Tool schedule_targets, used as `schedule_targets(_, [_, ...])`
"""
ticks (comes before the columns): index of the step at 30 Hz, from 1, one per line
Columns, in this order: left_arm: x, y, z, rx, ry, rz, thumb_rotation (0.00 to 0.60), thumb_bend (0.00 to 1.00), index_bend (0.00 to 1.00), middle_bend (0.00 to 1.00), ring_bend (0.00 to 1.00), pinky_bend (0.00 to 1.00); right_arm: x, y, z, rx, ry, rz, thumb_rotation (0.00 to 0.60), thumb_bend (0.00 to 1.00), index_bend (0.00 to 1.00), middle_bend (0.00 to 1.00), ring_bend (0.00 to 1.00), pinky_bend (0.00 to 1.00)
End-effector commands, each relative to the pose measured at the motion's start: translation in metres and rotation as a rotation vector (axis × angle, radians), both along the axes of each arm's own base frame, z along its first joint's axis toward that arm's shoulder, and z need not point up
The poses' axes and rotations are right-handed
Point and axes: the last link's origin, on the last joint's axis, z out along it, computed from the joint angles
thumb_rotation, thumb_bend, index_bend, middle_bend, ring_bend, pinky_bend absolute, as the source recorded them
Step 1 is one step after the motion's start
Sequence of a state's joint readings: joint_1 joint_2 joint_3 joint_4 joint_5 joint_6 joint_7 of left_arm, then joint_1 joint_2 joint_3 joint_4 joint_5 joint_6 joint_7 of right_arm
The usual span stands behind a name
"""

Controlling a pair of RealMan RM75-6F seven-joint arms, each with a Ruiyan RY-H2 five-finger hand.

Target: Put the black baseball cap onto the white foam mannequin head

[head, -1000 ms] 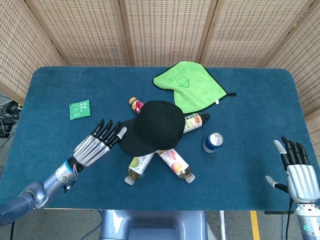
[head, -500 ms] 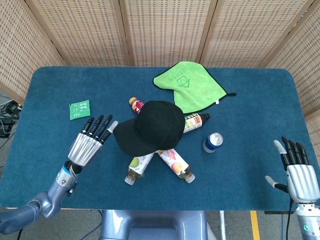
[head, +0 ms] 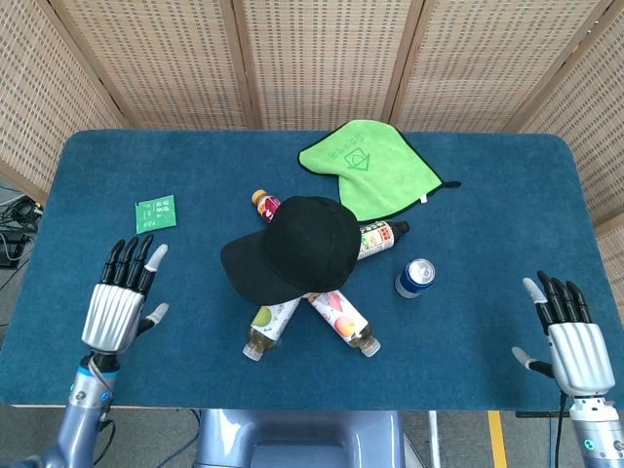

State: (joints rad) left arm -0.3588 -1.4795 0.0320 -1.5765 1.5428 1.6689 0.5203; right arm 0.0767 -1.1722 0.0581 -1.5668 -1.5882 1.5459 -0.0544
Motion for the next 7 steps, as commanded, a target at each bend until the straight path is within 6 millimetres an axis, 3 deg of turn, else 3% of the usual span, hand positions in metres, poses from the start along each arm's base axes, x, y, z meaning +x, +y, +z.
schedule_targets(1, [-0.025, -0.029, 0.014, -0.076, 0.083, 0.188, 0.6, 0.0, 0.0, 0.0, 0.0, 0.03, 0.002, 0.0, -0.004, 0.018, 0.01, 0.005, 0.6, 0.03, 0.05, 0.0, 0.0, 0.0])
schedule_targets(7, [-0.038, -0.041, 0.025, -0.058, 0.091, 0.244, 0.6, 0.0, 0.0, 0.0, 0.0, 0.02, 0.005, 0.001, -0.012, 0.044, 0.027, 0.013, 0.6, 0.03, 0.05, 0.0, 0.0, 0.0])
